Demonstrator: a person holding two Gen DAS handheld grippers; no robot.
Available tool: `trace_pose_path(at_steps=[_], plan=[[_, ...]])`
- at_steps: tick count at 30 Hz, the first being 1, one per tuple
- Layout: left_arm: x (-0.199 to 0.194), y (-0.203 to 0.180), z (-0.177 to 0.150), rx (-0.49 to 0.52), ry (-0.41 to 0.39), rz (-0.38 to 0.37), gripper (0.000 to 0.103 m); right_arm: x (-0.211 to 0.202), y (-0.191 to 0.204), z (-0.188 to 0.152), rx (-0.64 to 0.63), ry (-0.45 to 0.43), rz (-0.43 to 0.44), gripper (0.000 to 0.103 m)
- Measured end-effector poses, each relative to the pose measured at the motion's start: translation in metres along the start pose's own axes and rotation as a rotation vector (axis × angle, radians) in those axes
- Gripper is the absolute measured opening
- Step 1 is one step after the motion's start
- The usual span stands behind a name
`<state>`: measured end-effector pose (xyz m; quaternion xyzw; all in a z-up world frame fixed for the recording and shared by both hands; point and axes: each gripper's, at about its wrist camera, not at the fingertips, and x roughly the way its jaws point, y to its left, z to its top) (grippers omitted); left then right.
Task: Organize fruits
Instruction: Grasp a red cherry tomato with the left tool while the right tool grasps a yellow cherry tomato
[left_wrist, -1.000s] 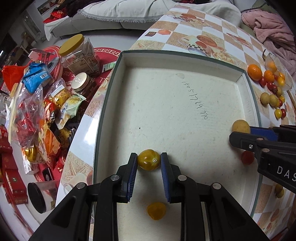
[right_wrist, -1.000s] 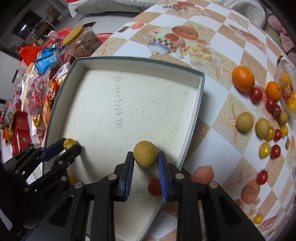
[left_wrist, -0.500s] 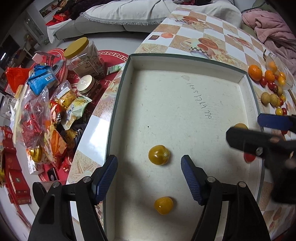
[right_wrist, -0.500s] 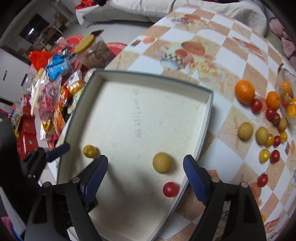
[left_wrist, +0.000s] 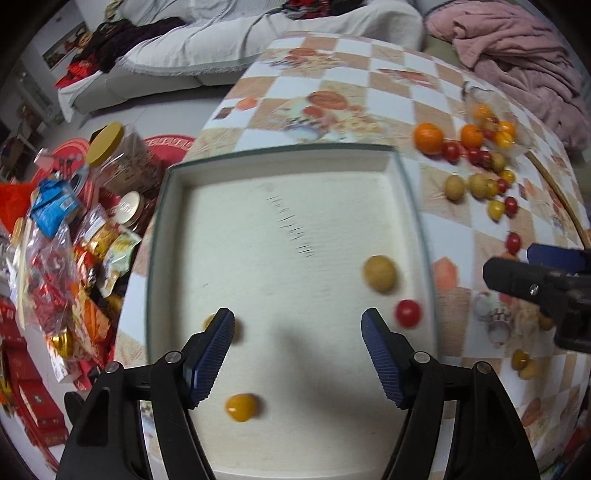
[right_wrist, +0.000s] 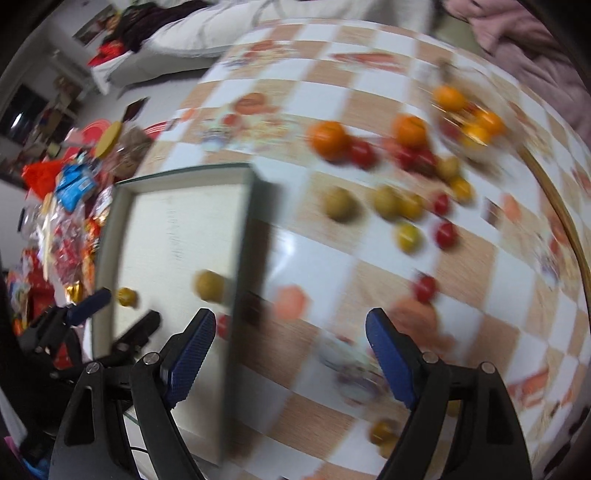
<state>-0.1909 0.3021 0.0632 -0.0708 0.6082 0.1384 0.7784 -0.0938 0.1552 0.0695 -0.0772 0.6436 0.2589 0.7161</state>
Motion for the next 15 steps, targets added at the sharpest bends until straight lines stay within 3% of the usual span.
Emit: trace_pose_path(at_steps=[7, 15], plan=[[-0.008, -0.058, 0.018, 0.092, -0.019, -0.080, 0.072, -0.013, -0.082, -0.036, 0.150, 0.010, -0.093, 0.086], [0.004, -0.123, 0.033, 0.181, 0.008, -0.150, 0.072, -0.016, -0.143, -0.058, 0.273, 0.017, -0.132, 0.086]])
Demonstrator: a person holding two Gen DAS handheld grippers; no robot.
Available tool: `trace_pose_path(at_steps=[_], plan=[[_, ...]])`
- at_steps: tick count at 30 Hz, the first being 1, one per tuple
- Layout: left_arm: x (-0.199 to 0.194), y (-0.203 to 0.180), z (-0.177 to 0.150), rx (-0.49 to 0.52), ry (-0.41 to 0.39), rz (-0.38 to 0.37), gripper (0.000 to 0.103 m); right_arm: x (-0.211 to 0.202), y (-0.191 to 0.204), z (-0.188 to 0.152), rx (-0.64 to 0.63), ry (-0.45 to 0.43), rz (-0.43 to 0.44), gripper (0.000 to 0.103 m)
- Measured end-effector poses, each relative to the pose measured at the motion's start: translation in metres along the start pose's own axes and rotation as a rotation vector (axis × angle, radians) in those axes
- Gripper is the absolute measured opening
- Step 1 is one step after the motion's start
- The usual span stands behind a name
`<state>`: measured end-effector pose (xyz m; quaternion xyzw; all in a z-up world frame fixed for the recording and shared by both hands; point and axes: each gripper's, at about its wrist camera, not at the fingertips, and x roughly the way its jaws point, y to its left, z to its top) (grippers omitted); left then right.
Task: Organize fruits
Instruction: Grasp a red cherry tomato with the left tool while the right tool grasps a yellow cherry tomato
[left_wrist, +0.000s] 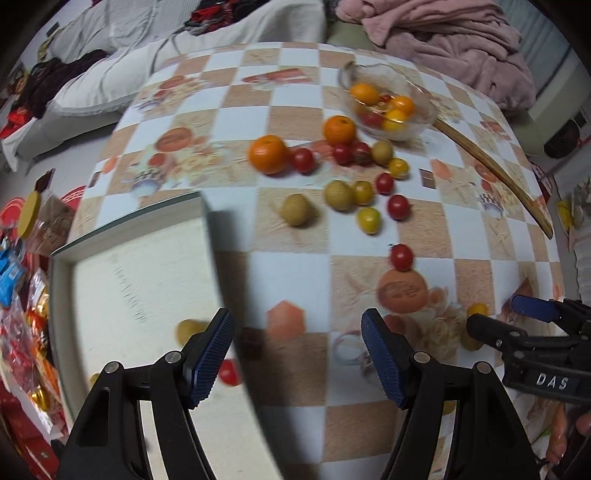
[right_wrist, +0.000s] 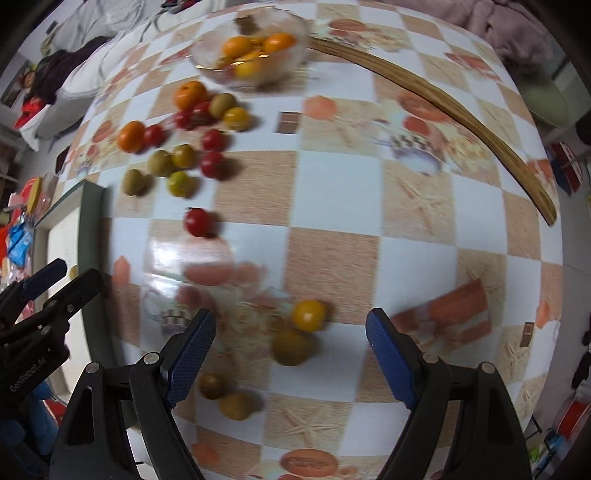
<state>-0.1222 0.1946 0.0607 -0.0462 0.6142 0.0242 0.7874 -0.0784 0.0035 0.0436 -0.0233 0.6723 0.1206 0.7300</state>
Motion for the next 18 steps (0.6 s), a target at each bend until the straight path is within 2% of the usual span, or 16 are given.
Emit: trace_pose_path(at_steps=[7, 11, 18], plan=[[0.029, -0.032, 0.023, 0.001, 0.045, -0.045, 0.072, 0.009, -0.013, -0.003, 0.013, 0.016, 0.008, 0.085], [0.043, -0.043, 0.033, -0.007, 0.063, -0.061, 0.072, 0.014, -0.015, -0.003, 0.022, 0.025, 0.013, 0.081], [0.061, -0.060, 0.042, 0.000, 0.086, -0.055, 0.072, 0.022, -0.011, 0.000, 0.007, 0.036, 0.005, 0.066]])
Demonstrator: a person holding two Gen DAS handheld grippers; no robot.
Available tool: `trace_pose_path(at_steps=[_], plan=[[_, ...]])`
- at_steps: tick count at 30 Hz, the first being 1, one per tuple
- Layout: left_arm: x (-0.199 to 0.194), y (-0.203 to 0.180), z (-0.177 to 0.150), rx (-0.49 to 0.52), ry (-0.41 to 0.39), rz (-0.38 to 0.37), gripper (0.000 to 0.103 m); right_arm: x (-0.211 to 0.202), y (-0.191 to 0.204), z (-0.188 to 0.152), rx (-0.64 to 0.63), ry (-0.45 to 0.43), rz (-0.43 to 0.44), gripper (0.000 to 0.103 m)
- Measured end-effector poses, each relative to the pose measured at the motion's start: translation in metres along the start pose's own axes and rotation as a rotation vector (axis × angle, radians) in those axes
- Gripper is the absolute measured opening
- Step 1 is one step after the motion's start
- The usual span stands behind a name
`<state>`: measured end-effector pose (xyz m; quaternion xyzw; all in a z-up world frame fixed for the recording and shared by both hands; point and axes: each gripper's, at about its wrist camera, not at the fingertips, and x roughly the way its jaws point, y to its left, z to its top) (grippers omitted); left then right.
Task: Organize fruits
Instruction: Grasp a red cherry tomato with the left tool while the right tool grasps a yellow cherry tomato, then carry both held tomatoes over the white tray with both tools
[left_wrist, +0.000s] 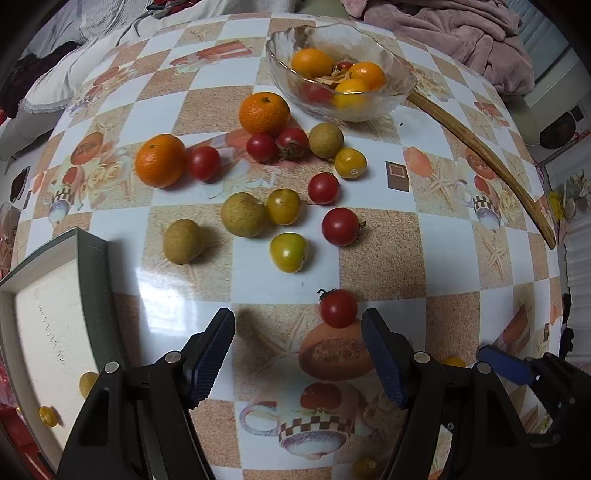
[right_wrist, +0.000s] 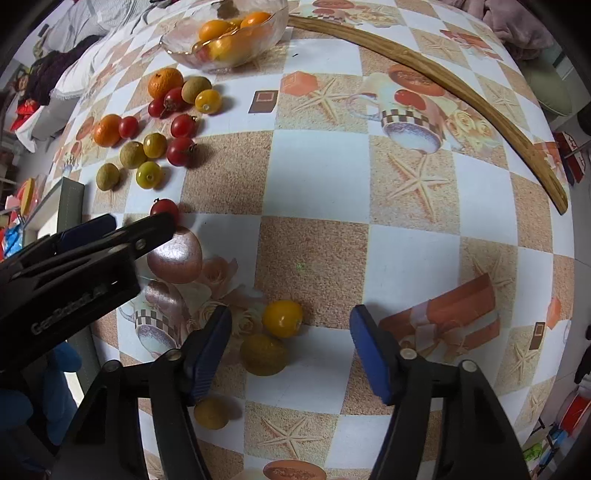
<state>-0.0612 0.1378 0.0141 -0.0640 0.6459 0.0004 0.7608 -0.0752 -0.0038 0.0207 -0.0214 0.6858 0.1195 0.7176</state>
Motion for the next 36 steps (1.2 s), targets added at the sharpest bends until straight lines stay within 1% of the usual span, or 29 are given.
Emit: trace_pose_path(at_steps=[1, 2, 4, 5, 6, 7, 8, 9, 10, 11, 12, 13, 16, 17, 27, 32, 36], plan=[[0.003, -0.002, 0.000, -0.002, 0.004, 0.001, 0.072, 0.002, 0.001, 0.000, -0.006, 0.006, -0.008, 0.063], [0.005, -0.003, 0.001, -0.003, 0.011, 0.001, 0.072, 0.004, 0.003, -0.001, -0.008, 0.011, -0.011, 0.058], [0.007, -0.007, 0.002, 0.004, 0.006, 0.012, 0.072, 0.005, 0.005, -0.003, -0.019, 0.005, -0.022, 0.057], [0.007, -0.009, 0.002, 0.012, 0.004, 0.010, 0.072, 0.006, 0.008, -0.003, -0.025, 0.004, -0.028, 0.054], [0.007, -0.011, 0.002, 0.018, 0.002, 0.010, 0.064, 0.006, 0.008, -0.004, -0.030, 0.002, -0.034, 0.047], [0.008, -0.014, 0.004, 0.027, -0.001, 0.017, 0.060, 0.006, 0.009, -0.004, -0.037, -0.001, -0.039, 0.042], [0.008, -0.016, 0.005, 0.039, -0.002, 0.025, 0.054, 0.006, 0.011, -0.004, -0.044, -0.002, -0.042, 0.032], [0.008, -0.018, 0.006, 0.045, -0.003, 0.025, 0.047, 0.007, 0.012, -0.004, -0.047, -0.001, -0.031, 0.027], [0.008, -0.018, 0.007, 0.049, -0.006, 0.023, 0.043, 0.007, 0.012, -0.004, -0.047, 0.002, -0.020, 0.025], [0.008, -0.019, 0.008, 0.050, -0.008, 0.014, 0.035, 0.006, 0.014, -0.002, -0.047, 0.003, -0.017, 0.023], [0.008, -0.018, 0.008, 0.049, -0.009, 0.005, 0.029, 0.006, 0.014, -0.003, -0.047, 0.000, -0.014, 0.023], [0.008, -0.018, 0.008, 0.046, -0.009, -0.008, 0.025, 0.005, 0.014, -0.004, -0.041, -0.002, -0.003, 0.023], [0.006, -0.012, 0.007, 0.027, -0.009, -0.042, 0.025, 0.000, 0.008, -0.004, -0.017, -0.005, 0.041, 0.023], [0.001, -0.004, 0.002, 0.019, -0.011, -0.049, 0.025, -0.003, 0.005, -0.005, -0.012, -0.009, 0.050, 0.023], [-0.032, 0.024, -0.016, -0.016, -0.058, -0.063, 0.025, -0.023, -0.008, -0.004, -0.020, -0.041, 0.079, 0.023], [-0.046, 0.036, -0.023, -0.037, -0.082, -0.062, 0.025, -0.032, -0.004, -0.005, -0.037, -0.051, 0.079, 0.023], [-0.058, 0.047, -0.031, -0.050, -0.100, -0.056, 0.025, -0.033, 0.011, -0.002, -0.057, -0.058, 0.083, 0.023]])
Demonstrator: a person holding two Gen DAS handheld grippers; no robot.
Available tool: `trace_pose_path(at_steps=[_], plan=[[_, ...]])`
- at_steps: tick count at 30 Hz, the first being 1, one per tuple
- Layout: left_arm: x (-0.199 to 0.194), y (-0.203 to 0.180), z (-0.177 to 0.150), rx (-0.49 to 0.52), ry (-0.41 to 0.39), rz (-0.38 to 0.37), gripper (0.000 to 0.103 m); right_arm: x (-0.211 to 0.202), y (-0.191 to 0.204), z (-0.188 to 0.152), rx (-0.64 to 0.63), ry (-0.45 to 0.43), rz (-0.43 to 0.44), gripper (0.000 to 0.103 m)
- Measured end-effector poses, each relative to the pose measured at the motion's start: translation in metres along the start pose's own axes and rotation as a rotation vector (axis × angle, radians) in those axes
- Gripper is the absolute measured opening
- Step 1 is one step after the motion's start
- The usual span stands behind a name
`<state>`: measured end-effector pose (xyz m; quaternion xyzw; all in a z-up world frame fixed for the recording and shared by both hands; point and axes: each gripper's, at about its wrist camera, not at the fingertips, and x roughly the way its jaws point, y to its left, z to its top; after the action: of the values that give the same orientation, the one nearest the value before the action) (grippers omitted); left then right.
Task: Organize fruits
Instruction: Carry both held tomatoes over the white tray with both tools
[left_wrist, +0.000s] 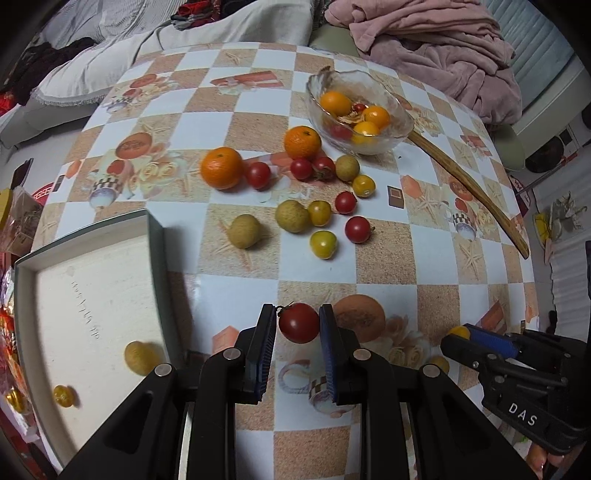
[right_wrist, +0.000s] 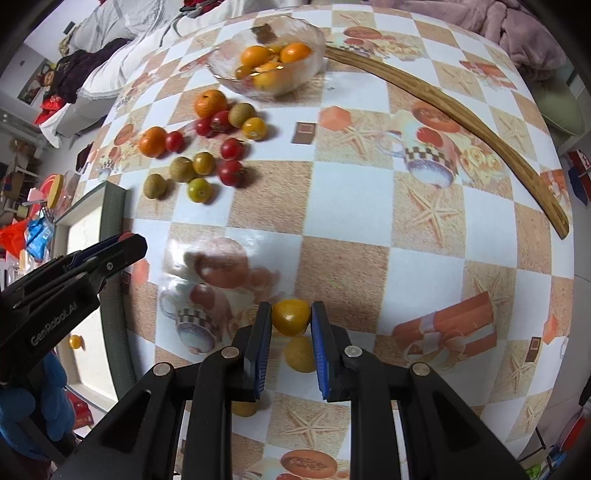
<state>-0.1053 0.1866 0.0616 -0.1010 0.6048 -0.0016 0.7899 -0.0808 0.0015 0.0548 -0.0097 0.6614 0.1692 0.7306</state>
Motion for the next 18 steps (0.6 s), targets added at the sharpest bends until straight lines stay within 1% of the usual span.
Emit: trace_pose_path(at_steps=[7, 13, 18], plan=[[-0.018, 0.027, -0.010, -0.043, -0.020, 0.022, 0.025, -0.001, 0.038, 0.006, -0.064, -0.006, 0.017, 0.023], [-0.035, 0.067, -0.023, -0.092, -0.046, 0.069, 0.025, 0.000, 0.081, 0.009, -0.137, -0.006, 0.043, 0.023], [-0.041, 0.110, -0.035, -0.159, -0.052, 0.124, 0.025, 0.005, 0.125, 0.015, -0.208, -0.005, 0.072, 0.023]])
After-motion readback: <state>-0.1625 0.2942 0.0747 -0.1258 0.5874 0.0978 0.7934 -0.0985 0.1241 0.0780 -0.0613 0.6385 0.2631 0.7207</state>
